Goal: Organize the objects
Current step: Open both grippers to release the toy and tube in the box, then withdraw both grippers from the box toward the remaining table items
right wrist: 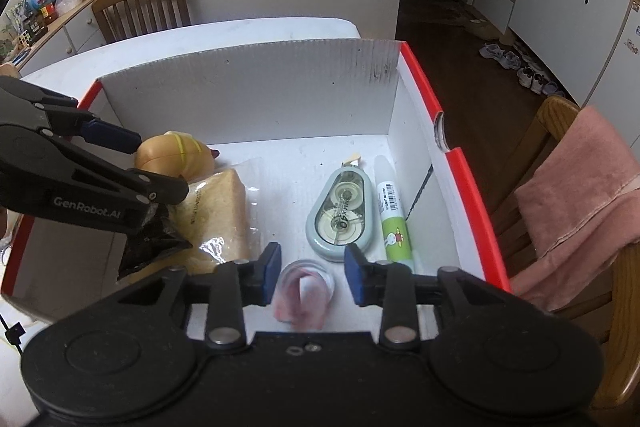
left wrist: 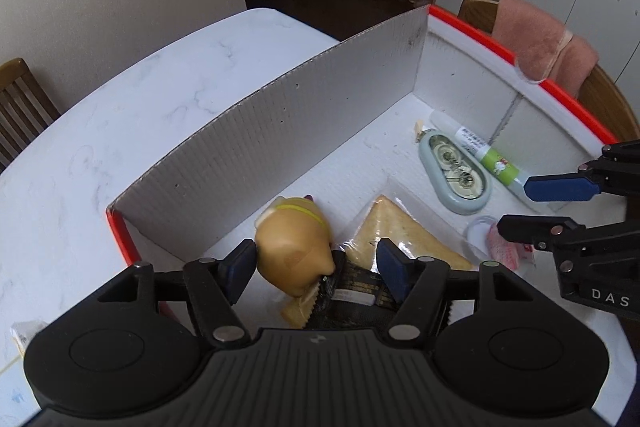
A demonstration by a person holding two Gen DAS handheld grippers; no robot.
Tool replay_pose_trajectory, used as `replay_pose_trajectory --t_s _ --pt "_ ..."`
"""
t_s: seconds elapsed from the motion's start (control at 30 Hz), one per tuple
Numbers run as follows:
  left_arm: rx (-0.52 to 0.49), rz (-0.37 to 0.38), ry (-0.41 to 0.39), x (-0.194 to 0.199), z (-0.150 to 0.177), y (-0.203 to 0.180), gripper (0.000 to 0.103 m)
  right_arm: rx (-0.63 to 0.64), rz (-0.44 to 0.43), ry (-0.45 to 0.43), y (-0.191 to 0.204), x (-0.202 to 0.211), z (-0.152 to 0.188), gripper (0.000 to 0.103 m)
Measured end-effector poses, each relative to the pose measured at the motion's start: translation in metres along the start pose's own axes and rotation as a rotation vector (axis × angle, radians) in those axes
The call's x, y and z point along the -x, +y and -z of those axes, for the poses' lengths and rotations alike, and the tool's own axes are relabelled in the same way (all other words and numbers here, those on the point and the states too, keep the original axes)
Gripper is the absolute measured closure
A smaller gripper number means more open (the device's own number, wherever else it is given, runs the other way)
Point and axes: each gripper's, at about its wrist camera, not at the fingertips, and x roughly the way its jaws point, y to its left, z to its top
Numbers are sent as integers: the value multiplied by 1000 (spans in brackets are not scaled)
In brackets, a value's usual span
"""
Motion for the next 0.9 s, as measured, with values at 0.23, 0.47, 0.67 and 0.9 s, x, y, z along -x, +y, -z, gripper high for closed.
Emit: replay_pose_trajectory --t_s 0.23,0.47,0.67,0.9 --pt "8 26 -47 24 9 -2 38 -7 -33 -39 3 23 1 61" --pt "7 56 -118 56 21 -3 38 6 -57 -96 16 49 -1 51" --pt "40 88 -170 86 37 3 38 26 -66 -140 34 68 -3 47" --pt "52 93 -228 118 62 16 38 33 -64 -175 58 85 0 40"
